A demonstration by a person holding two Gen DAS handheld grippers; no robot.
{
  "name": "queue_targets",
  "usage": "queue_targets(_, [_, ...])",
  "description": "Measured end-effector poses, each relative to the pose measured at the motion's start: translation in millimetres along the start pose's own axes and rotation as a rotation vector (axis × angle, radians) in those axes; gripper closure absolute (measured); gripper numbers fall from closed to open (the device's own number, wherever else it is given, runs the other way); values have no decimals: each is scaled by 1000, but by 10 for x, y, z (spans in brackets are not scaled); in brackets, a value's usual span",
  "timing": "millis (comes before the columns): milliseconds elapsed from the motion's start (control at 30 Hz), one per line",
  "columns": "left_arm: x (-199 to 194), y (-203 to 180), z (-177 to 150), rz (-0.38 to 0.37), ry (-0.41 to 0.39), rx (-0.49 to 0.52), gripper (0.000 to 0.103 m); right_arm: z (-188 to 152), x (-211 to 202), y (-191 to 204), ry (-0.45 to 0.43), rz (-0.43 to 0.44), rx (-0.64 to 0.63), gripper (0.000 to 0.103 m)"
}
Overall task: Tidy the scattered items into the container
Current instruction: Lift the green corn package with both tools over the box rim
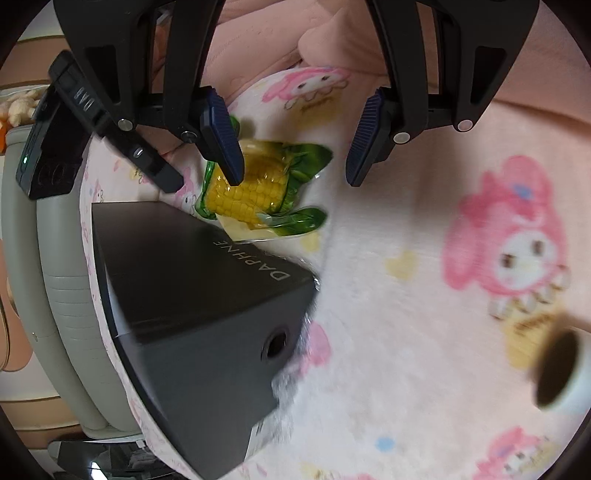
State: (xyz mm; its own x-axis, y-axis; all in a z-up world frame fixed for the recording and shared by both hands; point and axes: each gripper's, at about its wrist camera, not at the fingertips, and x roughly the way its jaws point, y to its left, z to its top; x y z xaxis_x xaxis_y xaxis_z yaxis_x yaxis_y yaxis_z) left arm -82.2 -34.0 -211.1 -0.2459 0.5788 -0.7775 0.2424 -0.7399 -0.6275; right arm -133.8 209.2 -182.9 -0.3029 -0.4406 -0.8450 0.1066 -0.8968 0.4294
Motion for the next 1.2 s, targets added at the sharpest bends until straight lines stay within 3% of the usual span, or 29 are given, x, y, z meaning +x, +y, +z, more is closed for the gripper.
queue_targets(100, [23, 112, 45, -50, -24, -49, 41, -20, 157, -44, 45, 38, 15, 47])
queue_targets(167, [46, 262, 68, -118, -38, -128, 37, -23, 266, -76, 65, 82, 37, 38])
queue_targets(233, [84, 390, 75, -195, -36, -207, 32, 2, 319, -143, 68, 134, 79, 37])
queue_targets(367, [150, 389, 58, -276, -11, -226, 30, 22, 381, -240, 93, 226, 134, 36])
queue_targets(633, [115, 321, 43, -222, -45, -147, 35, 1, 313, -194, 56, 198, 57, 41])
queue_targets(667, [83, 305, 29, -213, -54, -135, 35, 5, 291, -182, 54, 218, 46, 59])
queue_targets(733, [19, 273, 1, -191, -73, -109, 37, 4, 223, -117, 39, 211, 0, 63])
queue_targets(833, [-45, 271, -26, -168, -88, -90, 38, -23, 171, -41, 19, 179, -64, 64])
queue_targets(933, [-78, 290, -39, -160, -92, -87, 39, -11, 191, -114, 41, 202, -27, 63])
queue_targets(1067, [-129, 292, -51, -142, -104, -67, 41, 15, 240, -287, 67, 194, 47, 41])
queue_targets(1200, [-191, 306, -67, -143, -115, -54, 42, 23, 233, -331, 97, 258, 101, 41])
